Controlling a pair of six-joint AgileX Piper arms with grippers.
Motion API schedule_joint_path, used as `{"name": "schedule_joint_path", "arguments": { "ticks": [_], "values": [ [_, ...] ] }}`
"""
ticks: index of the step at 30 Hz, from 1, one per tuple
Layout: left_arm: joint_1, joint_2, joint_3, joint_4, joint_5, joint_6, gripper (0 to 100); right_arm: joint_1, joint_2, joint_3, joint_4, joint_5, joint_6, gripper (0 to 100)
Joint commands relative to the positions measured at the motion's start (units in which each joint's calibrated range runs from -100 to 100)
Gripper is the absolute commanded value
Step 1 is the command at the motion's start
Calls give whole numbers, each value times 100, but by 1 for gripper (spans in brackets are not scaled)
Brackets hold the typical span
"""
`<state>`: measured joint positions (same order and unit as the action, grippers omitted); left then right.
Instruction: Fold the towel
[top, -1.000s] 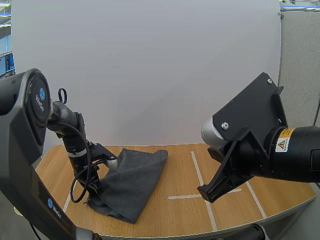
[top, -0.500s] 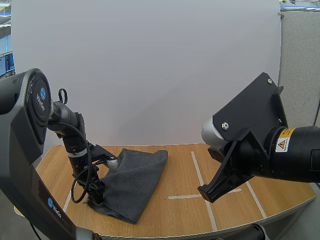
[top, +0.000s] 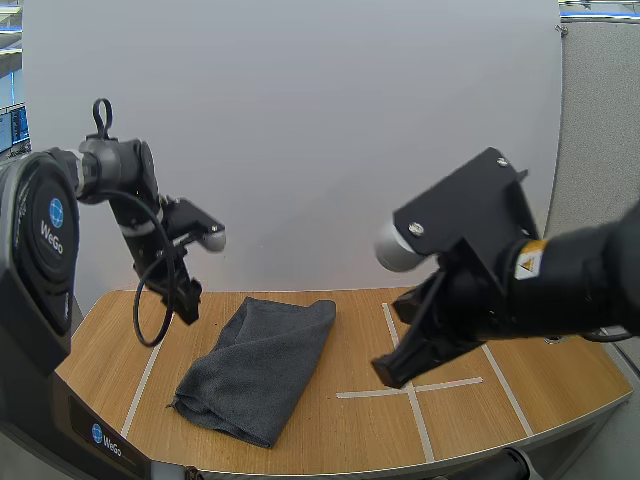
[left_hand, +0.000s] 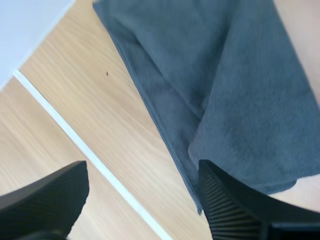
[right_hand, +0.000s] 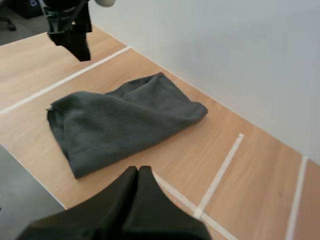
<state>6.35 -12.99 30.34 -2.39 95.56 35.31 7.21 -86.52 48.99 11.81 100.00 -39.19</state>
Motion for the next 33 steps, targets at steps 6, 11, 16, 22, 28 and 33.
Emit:
{"name": "schedule_joint_path", "arguments": {
  "ticks": [6, 11, 16, 22, 28, 33],
  "values": [
    [-91, 303, -1012, -806, 349, 346, 100, 14, 2144, -10, 2307, 0, -536, 0],
    [-91, 542, -1265, -806, -365, 356, 49, 14, 3190, -10, 2459, 0, -910, 0],
    [-94, 714, -1491, -1017, -890, 555, 0, 14, 4122, -10, 2595, 0, -1323, 0],
    [-101, 1354, -1985, -1245, -751, 776, 0, 58, 4824, 9, 2659, 0, -1574, 0],
    [-192, 2268, -2518, -1389, -239, 910, 0, 606, 5197, 25, 2580, -639, -1443, 0],
    [-453, 2884, -2846, -1247, -319, 923, 0, 1002, 5582, 25, 2213, -1157, -1238, 0]
  ]
}}
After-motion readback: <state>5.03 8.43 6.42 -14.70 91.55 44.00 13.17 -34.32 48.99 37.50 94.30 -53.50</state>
